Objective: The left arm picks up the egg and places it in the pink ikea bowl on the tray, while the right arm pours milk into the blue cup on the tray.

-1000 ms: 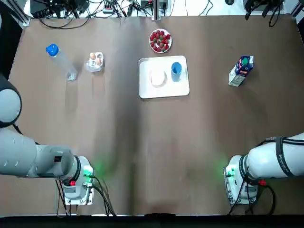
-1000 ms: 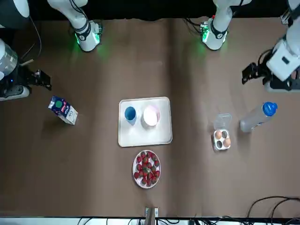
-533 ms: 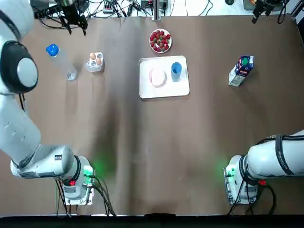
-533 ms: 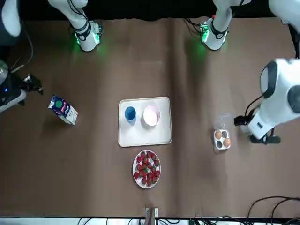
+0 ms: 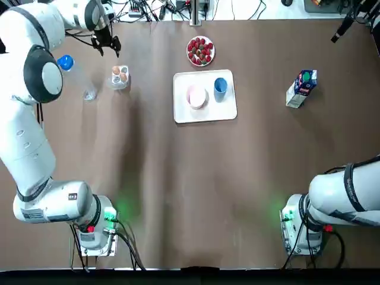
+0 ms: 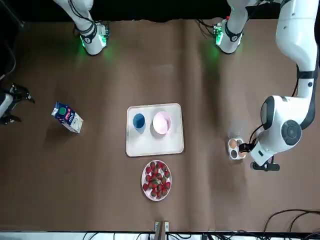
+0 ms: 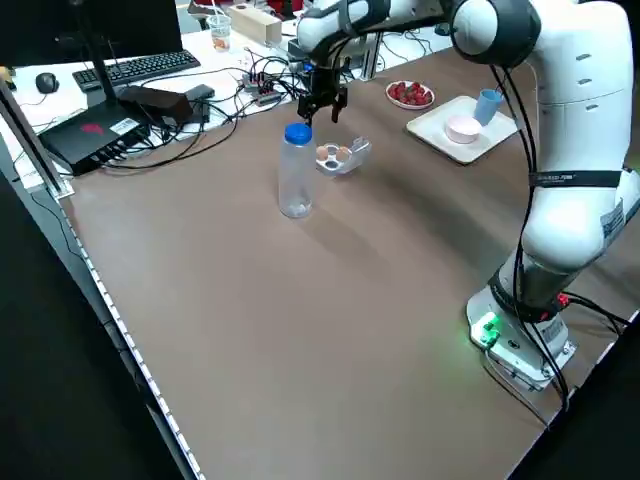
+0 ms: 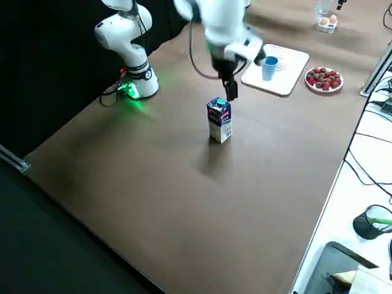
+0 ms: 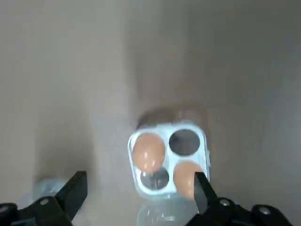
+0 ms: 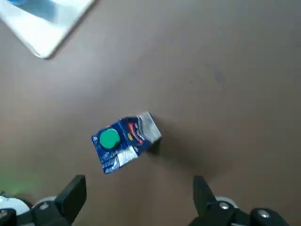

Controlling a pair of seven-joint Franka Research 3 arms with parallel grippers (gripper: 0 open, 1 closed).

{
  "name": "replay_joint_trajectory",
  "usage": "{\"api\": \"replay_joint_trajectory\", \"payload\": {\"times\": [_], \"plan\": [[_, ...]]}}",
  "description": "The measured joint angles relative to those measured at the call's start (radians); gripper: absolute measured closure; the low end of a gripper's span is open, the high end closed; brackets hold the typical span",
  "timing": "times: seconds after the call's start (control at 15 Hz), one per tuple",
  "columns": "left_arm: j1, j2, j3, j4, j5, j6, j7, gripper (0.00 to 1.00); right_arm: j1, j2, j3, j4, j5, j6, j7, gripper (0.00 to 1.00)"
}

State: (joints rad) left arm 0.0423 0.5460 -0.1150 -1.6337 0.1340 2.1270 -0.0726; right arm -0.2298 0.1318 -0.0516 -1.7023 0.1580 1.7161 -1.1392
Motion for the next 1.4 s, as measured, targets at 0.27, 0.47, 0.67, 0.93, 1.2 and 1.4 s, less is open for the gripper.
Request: {"api": "replay_joint_trajectory", "payload": {"times": [0.27,0.47,0.67,0.93,1.2,1.4], "plan": [[-0.002,0.055,0.000,0.002,0.052,0.040,-0.009,0.00,-0.141,0.106,-0.001,-0.007,0.203,-0.025,-0.310,0.00],[0.007,0.082,0.001,0.003,0.075,0.043,-0.013,0.00,-0.208,0.204,0.000,-0.008,0.282,-0.062,-0.548,0.00],[0.005,0.111,0.000,0.003,0.077,0.100,-0.064,0.00,-0.260,0.281,0.000,-0.007,0.389,-0.092,-0.760,0.00],[0.002,0.127,0.000,0.003,0.078,0.128,-0.186,0.02,-0.326,0.384,0.000,-0.007,0.451,-0.134,-1.007,0.00],[0.001,0.132,0.000,-0.016,0.078,0.142,-0.254,0.08,-0.344,0.448,0.001,-0.006,0.469,-0.185,-1.119,0.00],[0.008,0.131,0.000,-0.043,0.078,0.153,-0.270,0.15,-0.345,0.480,0.001,-0.007,0.481,-0.197,-1.222,0.00]]}}
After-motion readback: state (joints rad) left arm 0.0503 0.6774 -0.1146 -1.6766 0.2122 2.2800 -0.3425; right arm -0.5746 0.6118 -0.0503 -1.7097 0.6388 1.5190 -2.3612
